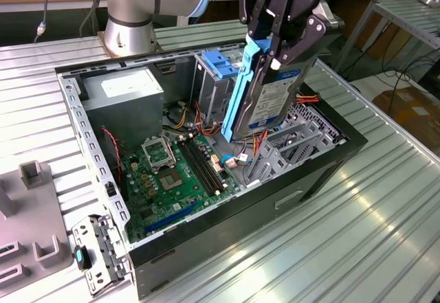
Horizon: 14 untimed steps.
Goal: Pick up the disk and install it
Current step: 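Insert the disk into the insertion slot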
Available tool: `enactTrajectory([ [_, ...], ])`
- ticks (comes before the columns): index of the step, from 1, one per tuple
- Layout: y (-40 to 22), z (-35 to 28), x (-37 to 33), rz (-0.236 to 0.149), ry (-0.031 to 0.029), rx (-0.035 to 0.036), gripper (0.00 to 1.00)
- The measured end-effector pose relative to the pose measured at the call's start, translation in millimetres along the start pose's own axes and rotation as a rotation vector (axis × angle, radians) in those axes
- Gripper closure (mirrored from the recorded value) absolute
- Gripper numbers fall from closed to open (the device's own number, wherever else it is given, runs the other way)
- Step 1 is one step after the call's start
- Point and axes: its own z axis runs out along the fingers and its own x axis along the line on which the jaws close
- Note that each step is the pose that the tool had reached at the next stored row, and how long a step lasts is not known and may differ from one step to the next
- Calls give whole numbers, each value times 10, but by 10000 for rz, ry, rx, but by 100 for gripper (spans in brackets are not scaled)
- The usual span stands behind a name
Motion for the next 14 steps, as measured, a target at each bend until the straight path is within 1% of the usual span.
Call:
enactTrajectory([
  [1,-35,1,-1,0,0,0,63],
  [2,-85,3,-2,1,3,0,63],
  [7,-213,8,2,0,4,-1,63],
  [8,-228,8,2,0,5,-1,63],
  [14,-233,9,2,1,4,-1,63],
])
